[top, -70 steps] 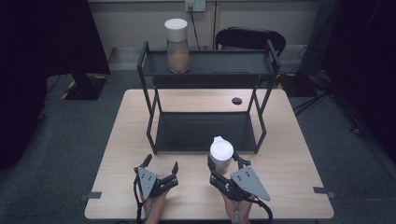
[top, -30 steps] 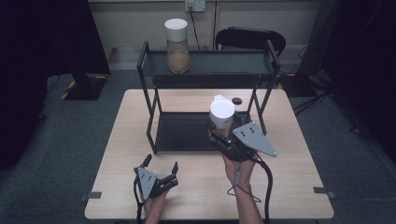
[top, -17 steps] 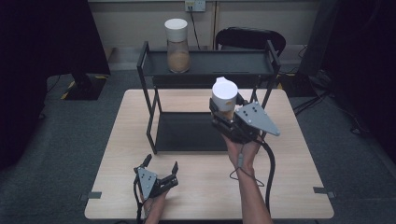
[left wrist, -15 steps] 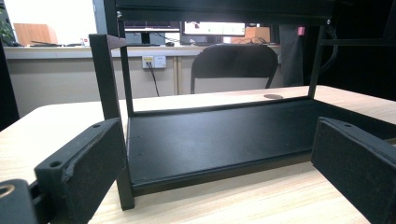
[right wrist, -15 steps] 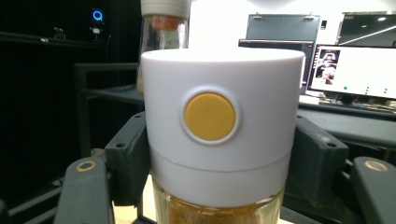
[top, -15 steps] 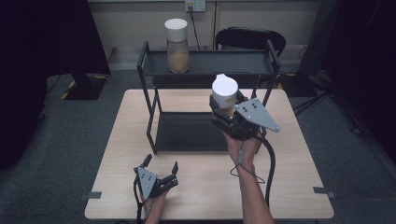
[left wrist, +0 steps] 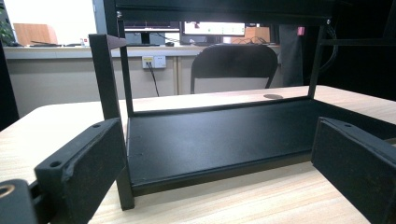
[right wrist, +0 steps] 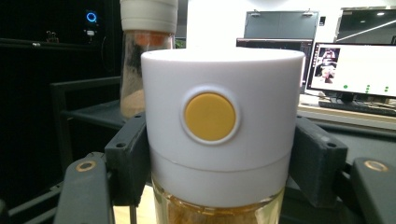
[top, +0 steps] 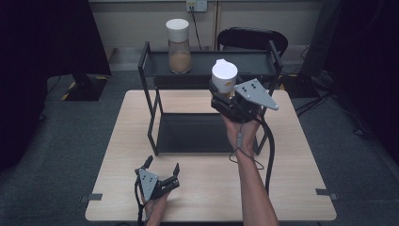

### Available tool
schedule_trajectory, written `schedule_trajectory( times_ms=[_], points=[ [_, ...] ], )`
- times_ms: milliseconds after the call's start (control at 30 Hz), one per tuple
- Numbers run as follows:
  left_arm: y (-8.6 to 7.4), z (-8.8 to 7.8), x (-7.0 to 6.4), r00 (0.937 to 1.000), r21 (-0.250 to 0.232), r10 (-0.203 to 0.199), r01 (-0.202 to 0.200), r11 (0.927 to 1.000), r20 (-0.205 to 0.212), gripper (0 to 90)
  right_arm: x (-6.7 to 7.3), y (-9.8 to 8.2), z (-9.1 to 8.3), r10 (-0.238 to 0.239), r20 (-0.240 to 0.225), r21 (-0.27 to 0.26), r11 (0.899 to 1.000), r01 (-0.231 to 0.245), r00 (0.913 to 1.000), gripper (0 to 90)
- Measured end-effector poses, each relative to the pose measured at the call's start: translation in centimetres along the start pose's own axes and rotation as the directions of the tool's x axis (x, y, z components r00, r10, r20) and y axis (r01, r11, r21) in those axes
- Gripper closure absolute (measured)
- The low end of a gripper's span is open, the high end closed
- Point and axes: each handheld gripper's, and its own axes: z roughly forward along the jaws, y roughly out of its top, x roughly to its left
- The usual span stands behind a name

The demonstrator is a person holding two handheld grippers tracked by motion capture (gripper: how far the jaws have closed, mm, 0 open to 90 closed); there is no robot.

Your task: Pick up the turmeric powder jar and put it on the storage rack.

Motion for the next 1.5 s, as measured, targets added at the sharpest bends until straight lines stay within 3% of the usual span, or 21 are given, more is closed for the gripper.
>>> schedule_trajectory(
  times_ms=[433,967,1167,1500],
  points=[
    [0.0,0.0,0.0,1.0,0.0,0.001,-0.001,1.0,0.002,2.5,-0.7,2.6,1.5,0.014,0.011,-0.012,1.0,-0.013,0.9998,30.0],
    [0.0,0.0,0.1,1.0,-0.001,0.001,-0.001,1.0,0.007,2.4,-0.9,5.0,4.7,0.015,0.037,0.003,1.0,-0.015,0.9992,30.0],
    [-0.1,0.0,0.1,1.0,-0.004,-0.001,0.001,1.0,0.008,2.4,-1.4,5.4,5.8,0.038,0.048,0.008,0.999,-0.039,0.9981,30.1],
    [0.0,0.0,0.2,1.0,-0.002,0.001,-0.001,1.0,0.009,2.5,-1.8,5.5,7.9,0.028,0.067,0.019,0.999,-0.03,0.9973,30.1]
  ],
)
